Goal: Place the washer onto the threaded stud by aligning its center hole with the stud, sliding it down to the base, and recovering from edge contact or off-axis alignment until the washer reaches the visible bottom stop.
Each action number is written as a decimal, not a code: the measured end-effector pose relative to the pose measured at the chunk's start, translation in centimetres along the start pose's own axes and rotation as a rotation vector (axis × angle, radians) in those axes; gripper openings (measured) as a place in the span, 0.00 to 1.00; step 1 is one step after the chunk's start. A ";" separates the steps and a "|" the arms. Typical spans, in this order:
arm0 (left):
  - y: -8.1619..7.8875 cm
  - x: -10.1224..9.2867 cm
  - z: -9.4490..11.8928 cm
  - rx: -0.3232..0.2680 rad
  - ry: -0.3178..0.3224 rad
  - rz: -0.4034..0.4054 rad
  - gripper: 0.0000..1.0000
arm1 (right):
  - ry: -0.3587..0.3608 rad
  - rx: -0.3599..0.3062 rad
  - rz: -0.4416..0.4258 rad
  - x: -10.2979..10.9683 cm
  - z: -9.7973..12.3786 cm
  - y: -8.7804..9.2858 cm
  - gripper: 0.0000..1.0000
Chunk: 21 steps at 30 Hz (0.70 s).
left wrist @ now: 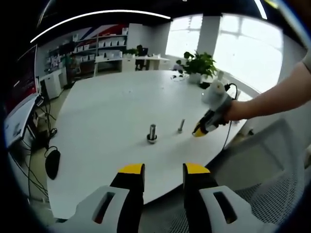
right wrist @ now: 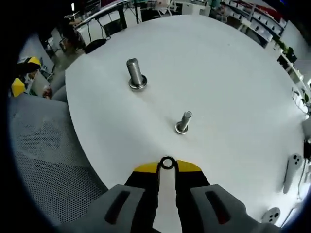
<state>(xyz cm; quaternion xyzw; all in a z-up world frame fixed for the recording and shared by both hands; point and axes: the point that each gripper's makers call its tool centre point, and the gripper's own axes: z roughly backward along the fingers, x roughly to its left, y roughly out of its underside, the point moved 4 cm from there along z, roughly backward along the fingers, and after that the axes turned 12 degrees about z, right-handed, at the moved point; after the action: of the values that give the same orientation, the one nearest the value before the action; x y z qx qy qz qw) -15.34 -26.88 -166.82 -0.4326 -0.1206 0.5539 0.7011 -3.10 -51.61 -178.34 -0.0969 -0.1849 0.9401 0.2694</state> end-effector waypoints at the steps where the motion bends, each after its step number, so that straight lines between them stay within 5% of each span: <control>1: 0.0 0.0 0.0 0.002 -0.001 0.002 0.29 | 0.002 -0.003 0.001 -0.1 0.1 -0.1 0.13; 21: -0.1 -0.1 0.1 -0.007 0.005 -0.008 0.29 | 0.065 -0.078 0.097 -2.1 1.8 -5.0 0.13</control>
<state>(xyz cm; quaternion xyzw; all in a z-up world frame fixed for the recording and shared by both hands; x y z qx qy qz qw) -15.36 -26.93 -166.70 -0.4359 -0.1227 0.5497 0.7020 0.50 -49.39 -174.50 -0.1468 -0.2079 0.9404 0.2255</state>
